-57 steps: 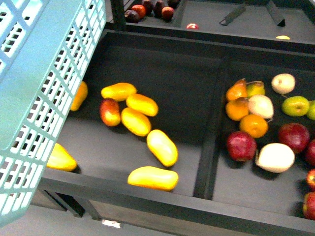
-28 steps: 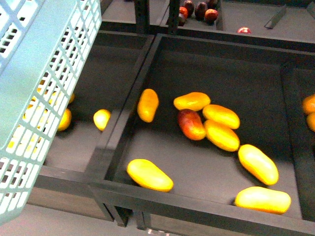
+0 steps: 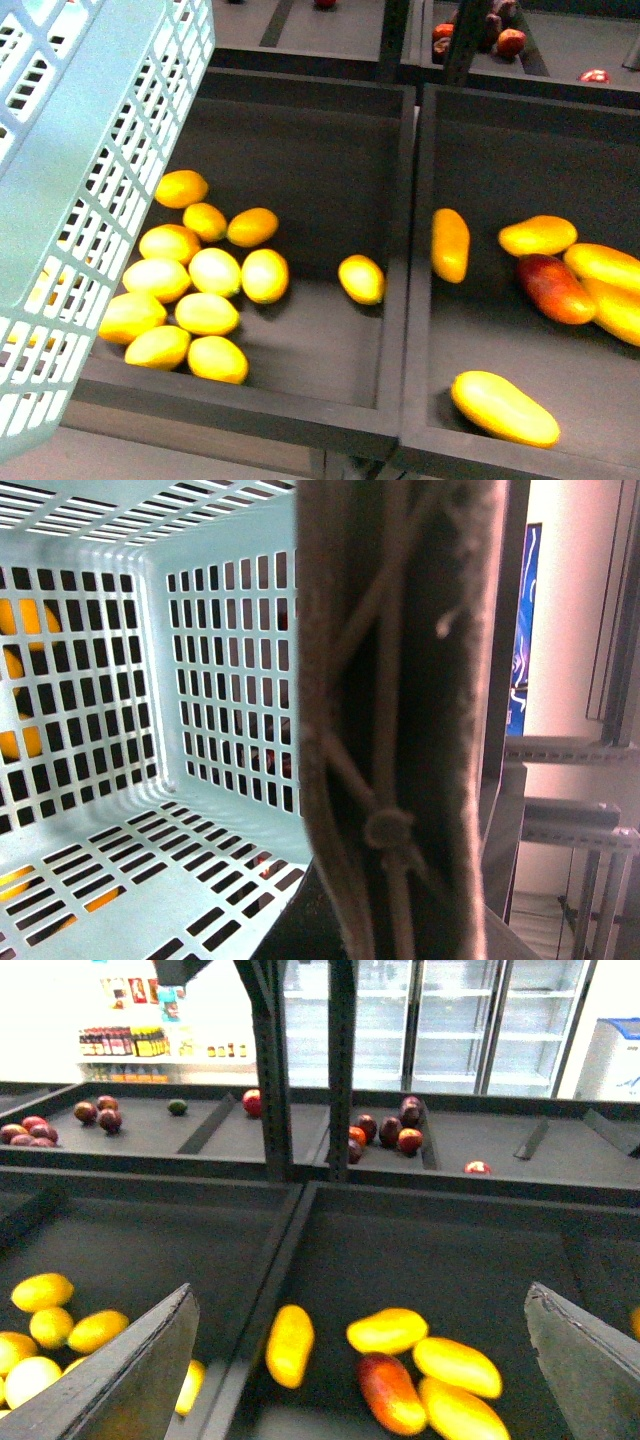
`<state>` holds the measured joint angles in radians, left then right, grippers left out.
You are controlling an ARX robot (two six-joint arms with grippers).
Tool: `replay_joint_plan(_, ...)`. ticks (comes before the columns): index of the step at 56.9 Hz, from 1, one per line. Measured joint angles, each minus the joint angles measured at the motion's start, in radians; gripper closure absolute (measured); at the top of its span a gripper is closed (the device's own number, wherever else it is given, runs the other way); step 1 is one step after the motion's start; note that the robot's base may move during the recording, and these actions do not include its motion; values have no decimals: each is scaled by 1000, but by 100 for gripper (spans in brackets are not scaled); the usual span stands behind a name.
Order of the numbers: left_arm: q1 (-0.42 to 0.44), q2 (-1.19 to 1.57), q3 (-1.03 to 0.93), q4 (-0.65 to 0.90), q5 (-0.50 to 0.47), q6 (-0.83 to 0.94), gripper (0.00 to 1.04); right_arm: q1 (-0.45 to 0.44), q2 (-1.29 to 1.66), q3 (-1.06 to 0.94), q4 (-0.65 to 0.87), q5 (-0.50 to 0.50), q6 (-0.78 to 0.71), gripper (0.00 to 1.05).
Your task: Pick mango and avocado into basket
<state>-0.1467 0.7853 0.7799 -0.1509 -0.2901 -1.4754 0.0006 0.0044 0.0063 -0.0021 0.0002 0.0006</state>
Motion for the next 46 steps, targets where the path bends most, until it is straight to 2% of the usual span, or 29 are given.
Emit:
replay_joint_plan(17,6,3,2,-6,-23,24,99,-1,0,0,0,-5,0,8)
replay_joint_plan(21,13,63,113,-235,43,111,99,-1,0,0,0,-1,0,8)
replay_joint_plan(24,12,121,190,-354,90,204,99,-1,0,0,0,-2,0,8)
replay_joint_plan(26,12,157,217,-375,114,240,99,-1,0,0,0,-2,0,8)
replay_joint_plan(33,6,298,272,-340,168,328,99,-1,0,0,0,-2,0,8)
replay_joint_plan(46,-22,561,437,-217,266,382,99,-1,0,0,0,-2,0,8)
